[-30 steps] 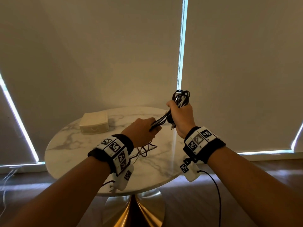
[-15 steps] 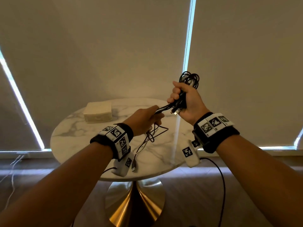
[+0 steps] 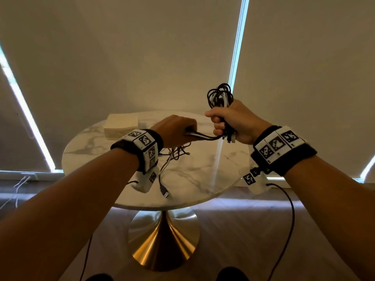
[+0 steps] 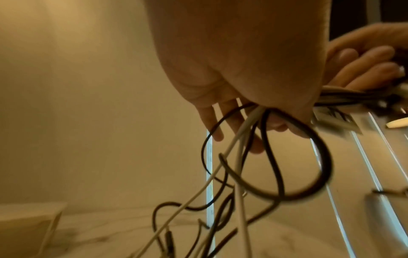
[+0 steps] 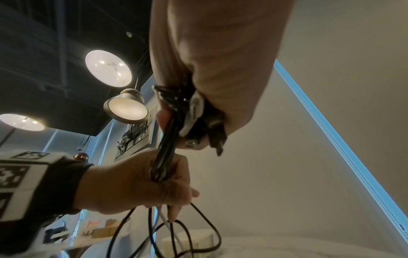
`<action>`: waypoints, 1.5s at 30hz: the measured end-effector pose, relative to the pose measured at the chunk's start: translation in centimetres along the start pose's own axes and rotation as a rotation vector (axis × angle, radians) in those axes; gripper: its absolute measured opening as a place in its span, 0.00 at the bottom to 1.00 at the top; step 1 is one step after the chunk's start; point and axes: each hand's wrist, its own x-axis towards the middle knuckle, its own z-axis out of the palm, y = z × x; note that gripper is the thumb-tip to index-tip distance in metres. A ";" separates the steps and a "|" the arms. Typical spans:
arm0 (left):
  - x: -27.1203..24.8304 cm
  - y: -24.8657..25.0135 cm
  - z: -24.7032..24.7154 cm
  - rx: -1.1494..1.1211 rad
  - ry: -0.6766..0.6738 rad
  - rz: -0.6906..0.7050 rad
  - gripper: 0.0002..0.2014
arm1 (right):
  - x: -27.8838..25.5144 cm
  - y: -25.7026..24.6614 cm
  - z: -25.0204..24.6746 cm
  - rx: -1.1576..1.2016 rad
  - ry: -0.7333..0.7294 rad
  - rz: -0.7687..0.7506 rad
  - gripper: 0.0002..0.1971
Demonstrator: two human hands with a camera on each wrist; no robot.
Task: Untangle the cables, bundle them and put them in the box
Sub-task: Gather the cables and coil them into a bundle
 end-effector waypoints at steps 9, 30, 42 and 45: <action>-0.4 0.0 2.2 -0.075 0.042 -0.043 0.16 | -1.9 -2.6 0.7 0.039 -0.220 0.030 0.17; -2.0 -1.0 0.9 -0.206 -0.358 -0.188 0.14 | -0.4 1.1 0.2 -1.185 -0.014 -0.058 0.40; -1.0 -0.3 0.8 0.070 -0.073 -0.122 0.20 | 0.8 3.6 0.7 -1.285 0.177 -0.088 0.23; -1.0 -0.1 1.5 0.003 -0.125 -0.162 0.20 | 0.9 4.1 0.3 -1.308 0.219 -0.099 0.21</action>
